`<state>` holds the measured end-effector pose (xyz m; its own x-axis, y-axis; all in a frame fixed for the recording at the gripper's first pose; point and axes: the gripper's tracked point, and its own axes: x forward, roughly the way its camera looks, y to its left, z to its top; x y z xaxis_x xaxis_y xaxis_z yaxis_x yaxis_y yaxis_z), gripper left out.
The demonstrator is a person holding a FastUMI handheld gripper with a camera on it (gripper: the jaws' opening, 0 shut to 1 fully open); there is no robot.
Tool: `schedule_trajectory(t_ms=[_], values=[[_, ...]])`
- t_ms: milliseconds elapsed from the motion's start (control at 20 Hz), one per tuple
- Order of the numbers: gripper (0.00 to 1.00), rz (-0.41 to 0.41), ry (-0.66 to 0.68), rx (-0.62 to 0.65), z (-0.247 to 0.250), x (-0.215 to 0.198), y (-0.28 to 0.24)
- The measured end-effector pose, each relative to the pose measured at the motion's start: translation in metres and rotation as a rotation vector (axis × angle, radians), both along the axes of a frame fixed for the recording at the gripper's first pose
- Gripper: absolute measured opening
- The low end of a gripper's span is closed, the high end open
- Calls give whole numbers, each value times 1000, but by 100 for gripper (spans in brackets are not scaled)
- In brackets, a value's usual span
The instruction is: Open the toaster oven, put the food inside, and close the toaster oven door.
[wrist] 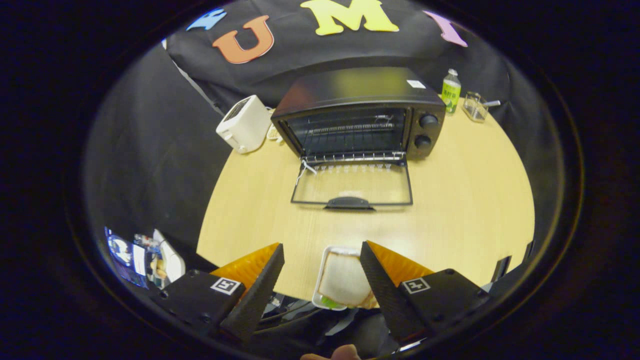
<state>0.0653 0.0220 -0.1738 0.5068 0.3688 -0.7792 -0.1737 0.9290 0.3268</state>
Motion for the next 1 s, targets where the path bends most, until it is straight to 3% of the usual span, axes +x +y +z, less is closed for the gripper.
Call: schedule_trajectory(t_ms=[150, 350, 850, 950, 1000], values=[[100, 9, 107, 85, -6, -29, -19], [100, -18, 207, 131, -32, -39, -46], [100, 52, 453, 321, -95, -26, -37], [96, 54, 491, 353, -101, -22, -30], [89, 58, 513, 363, -103, -22, -28]])
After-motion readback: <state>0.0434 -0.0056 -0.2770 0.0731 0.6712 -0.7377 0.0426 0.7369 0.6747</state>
